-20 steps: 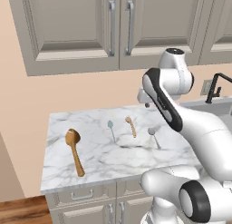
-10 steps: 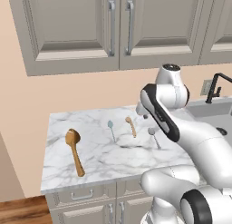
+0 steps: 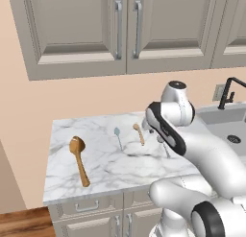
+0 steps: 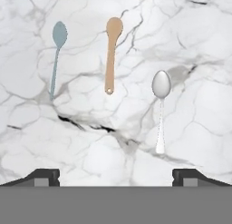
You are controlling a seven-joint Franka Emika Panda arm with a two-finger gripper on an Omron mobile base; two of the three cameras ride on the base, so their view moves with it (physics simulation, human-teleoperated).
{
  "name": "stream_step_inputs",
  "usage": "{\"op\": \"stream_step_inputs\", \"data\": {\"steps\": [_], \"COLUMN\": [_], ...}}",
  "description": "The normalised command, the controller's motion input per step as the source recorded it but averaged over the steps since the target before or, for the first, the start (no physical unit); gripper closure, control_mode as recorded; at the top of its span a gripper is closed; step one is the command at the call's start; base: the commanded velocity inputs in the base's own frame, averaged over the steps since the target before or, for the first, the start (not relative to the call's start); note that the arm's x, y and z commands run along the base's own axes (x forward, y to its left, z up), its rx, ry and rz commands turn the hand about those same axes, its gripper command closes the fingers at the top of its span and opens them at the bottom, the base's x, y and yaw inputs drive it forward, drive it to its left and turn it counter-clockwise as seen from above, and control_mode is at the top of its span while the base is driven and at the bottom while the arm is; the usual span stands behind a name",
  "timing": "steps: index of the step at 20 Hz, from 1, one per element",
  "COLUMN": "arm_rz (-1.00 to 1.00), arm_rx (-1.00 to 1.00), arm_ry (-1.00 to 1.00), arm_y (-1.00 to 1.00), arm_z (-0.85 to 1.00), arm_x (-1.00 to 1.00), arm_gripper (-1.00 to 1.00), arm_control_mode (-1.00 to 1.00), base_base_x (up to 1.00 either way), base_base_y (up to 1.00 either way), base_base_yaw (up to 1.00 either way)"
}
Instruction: Organize the utensils by type. Pick up the wooden spoons from the counter and place them in the open cabinet. Then pick up the metallic utensils from the counter and place them in the open drawer.
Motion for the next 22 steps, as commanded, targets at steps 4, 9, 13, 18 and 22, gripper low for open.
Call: {"op": "stream_step_inputs", "data": {"steps": [4,9,13,18,22], "arm_rz": [0.0,0.0,0.0,0.0,0.0], "arm_rx": [0.0,0.0,0.0,0.0,0.0], "arm_ry": [0.0,0.0,0.0,0.0,0.0], "arm_y": [0.13,0.1,0.04,0.07,0.05], "arm_z": [-0.34,-0.35,-0.25,-0.27,-0.29], "arm_x": [0.45,0.39,0.33,0.37,0.31], "arm_gripper": [-1.0,-1.0,-1.0,-1.0,-1.0], "arm_control_mode": [-1.0,-1.0,-1.0,-1.0,-1.0], "base_base_x": [0.0,0.0,0.0,0.0,0.0], "base_base_y": [0.0,0.0,0.0,0.0,0.0], "base_base_yaw": [0.0,0.0,0.0,0.0,0.0]}}
